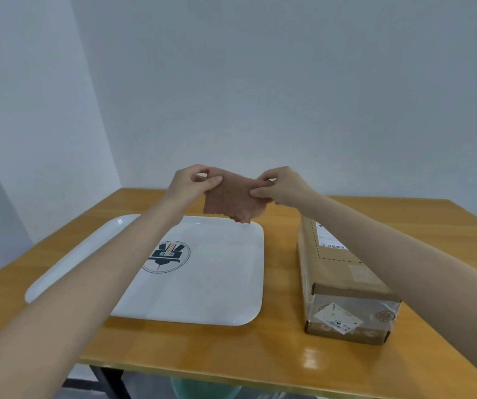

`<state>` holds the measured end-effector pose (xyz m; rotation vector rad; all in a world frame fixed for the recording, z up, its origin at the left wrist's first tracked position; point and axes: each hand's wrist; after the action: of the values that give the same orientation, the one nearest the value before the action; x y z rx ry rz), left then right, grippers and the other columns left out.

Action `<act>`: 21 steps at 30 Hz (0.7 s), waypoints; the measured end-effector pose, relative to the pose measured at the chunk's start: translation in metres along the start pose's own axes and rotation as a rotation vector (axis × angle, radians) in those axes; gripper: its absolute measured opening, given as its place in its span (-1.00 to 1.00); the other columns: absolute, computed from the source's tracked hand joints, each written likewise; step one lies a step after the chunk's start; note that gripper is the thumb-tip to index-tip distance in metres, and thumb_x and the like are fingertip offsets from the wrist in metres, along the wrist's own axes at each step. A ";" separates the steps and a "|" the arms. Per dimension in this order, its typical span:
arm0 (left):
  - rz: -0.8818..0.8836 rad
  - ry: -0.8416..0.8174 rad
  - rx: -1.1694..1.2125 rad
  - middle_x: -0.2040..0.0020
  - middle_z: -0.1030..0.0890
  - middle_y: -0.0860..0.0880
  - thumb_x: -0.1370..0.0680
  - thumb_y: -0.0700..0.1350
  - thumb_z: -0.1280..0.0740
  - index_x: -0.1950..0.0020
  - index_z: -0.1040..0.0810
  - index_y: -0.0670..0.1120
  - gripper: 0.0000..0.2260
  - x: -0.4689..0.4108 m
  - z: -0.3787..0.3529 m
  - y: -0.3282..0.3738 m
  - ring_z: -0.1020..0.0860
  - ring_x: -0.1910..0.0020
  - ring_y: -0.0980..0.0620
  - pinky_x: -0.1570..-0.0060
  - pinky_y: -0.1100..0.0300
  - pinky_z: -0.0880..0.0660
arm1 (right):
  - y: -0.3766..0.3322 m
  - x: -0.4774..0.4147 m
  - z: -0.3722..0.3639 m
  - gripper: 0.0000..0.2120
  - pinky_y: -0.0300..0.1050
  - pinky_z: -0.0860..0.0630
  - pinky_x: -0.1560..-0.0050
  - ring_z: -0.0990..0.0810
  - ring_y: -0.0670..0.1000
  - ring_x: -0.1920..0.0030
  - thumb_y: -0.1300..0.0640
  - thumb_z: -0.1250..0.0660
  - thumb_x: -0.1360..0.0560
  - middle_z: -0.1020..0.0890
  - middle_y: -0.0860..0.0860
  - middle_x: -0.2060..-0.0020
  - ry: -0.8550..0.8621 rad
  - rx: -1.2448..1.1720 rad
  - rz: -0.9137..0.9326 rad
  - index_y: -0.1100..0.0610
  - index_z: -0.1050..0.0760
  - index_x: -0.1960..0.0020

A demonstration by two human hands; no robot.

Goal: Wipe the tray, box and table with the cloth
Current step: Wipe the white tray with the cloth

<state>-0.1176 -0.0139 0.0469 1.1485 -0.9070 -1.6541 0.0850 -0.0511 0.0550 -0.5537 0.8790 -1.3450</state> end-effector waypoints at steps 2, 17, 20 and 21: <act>0.029 0.006 -0.031 0.16 -0.54 0.05 -0.52 -0.06 -0.37 -0.04 -0.58 -0.12 -0.82 -0.002 0.002 -0.006 -0.48 0.17 0.18 0.15 0.30 -0.40 | 0.002 -0.001 -0.006 -0.81 -0.33 -0.44 0.39 -0.56 0.00 0.28 0.09 -0.42 -0.44 -0.60 0.04 0.26 -0.031 0.085 -0.015 0.19 -0.60 0.01; 0.044 0.075 -0.477 0.30 -0.34 0.06 -0.59 -0.04 -0.26 0.26 -0.22 -0.05 -0.70 -0.002 -0.005 -0.073 -0.36 0.17 -0.03 0.35 0.21 -0.22 | -0.003 0.019 -0.082 -0.73 -0.12 -0.36 0.15 -0.39 0.10 0.07 0.24 -0.01 -0.58 -0.38 0.06 0.03 -0.662 1.063 -0.171 0.20 -0.37 -0.21; 0.107 -0.047 -0.504 0.26 -0.35 0.06 -0.60 0.01 -0.22 0.11 -0.27 -0.13 -0.75 0.005 -0.011 -0.084 -0.36 0.16 -0.02 0.34 0.21 -0.22 | 0.013 0.013 -0.104 -0.81 -0.08 -0.33 -0.02 -0.40 0.14 -0.01 0.27 0.01 -0.56 -0.43 0.10 0.11 -0.647 1.063 -0.232 0.20 -0.37 -0.03; 0.119 -0.127 -0.503 0.26 -0.37 0.02 -0.59 0.02 -0.23 0.09 -0.29 -0.15 -0.75 0.009 -0.011 -0.084 -0.37 0.18 -0.02 0.35 0.22 -0.22 | 0.019 0.011 -0.110 -0.77 -0.03 -0.34 -0.14 -0.41 0.22 -0.12 0.26 0.01 -0.56 -0.46 0.15 0.00 -0.622 1.067 -0.288 0.23 -0.39 -0.09</act>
<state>-0.1308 0.0047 -0.0357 0.6414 -0.5716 -1.7386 0.0077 -0.0429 -0.0263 -0.2081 -0.4660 -1.5459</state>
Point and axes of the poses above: each hand's wrist, its own x-axis away from the middle knuckle, its own z-axis out of the back of the hand, y = z × x
